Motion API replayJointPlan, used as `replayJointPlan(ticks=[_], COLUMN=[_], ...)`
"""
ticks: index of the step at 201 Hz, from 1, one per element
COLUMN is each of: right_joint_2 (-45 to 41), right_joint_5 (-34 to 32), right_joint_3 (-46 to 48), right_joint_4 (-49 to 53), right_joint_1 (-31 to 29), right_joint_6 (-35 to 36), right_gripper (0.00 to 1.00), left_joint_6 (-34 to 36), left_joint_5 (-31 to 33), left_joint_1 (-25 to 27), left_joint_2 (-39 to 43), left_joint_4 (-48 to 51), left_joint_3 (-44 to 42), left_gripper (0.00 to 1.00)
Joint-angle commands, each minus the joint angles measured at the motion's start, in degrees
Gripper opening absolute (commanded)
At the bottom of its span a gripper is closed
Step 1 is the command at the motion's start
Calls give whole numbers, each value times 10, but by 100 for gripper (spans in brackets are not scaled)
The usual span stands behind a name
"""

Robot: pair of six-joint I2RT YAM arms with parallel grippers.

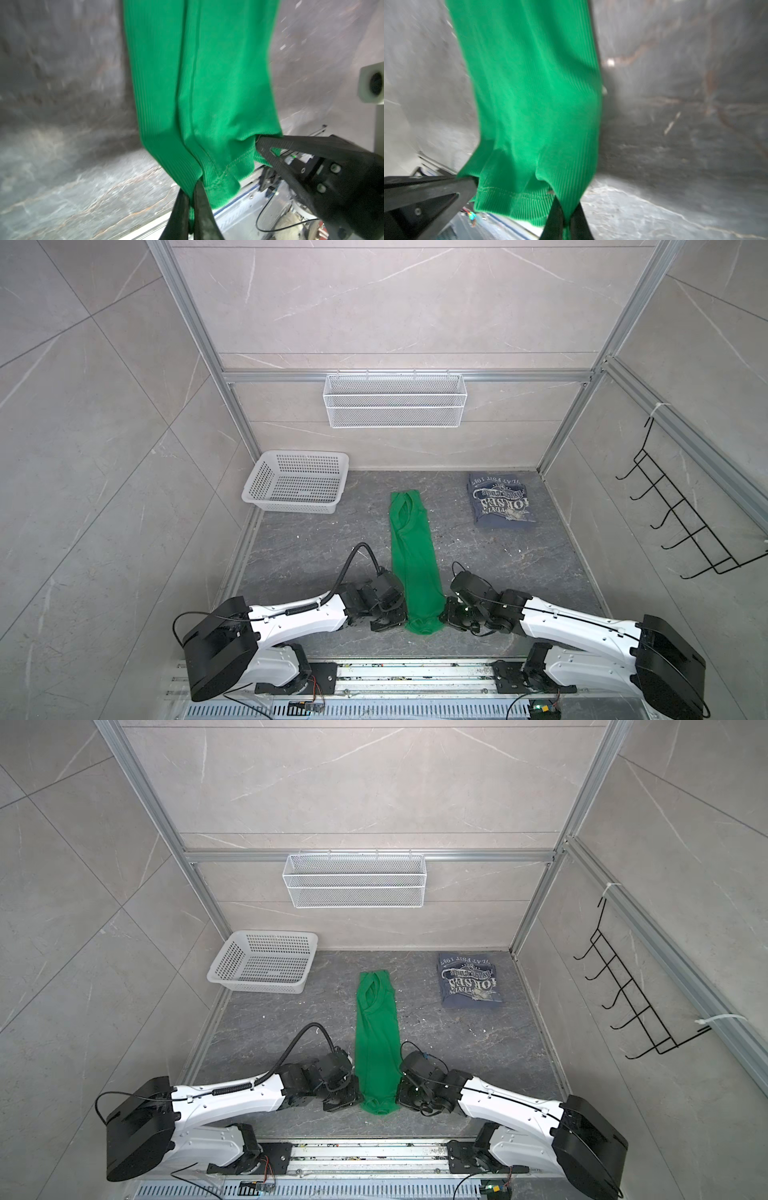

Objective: Fold and stack the tank tops
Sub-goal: 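Lift the near end and fold it toward the far end with both grippers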

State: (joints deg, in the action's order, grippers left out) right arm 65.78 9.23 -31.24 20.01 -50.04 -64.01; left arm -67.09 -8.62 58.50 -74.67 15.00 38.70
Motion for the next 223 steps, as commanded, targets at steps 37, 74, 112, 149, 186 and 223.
replayJointPlan(ticks=[37, 74, 112, 149, 186, 223], right_joint_2=[108, 192, 275, 343, 392, 432], right_joint_5=[29, 66, 73, 90, 92, 90], right_joint_3=[-156, -237, -312, -356, -390, -411], right_joint_4=[35, 20, 18, 3, 0, -10], right_joint_1=[109, 169, 206, 227, 235, 244], right_joint_6=[117, 158, 196, 215, 221, 230], right_gripper=[8, 8, 8, 9, 11, 16], left_joint_6=[126, 146, 176, 191, 192, 185], left_joint_5=[2, -54, -58, -61, -60, -54], left_joint_1=[-148, -222, -253, -276, -286, -293], left_joint_2=[-33, -128, -210, -263, -307, -333], left_joint_4=[31, -24, -35, -46, -36, -36], left_joint_3=[104, 161, 229, 278, 312, 323], left_gripper=[7, 7, 7, 7, 11, 18])
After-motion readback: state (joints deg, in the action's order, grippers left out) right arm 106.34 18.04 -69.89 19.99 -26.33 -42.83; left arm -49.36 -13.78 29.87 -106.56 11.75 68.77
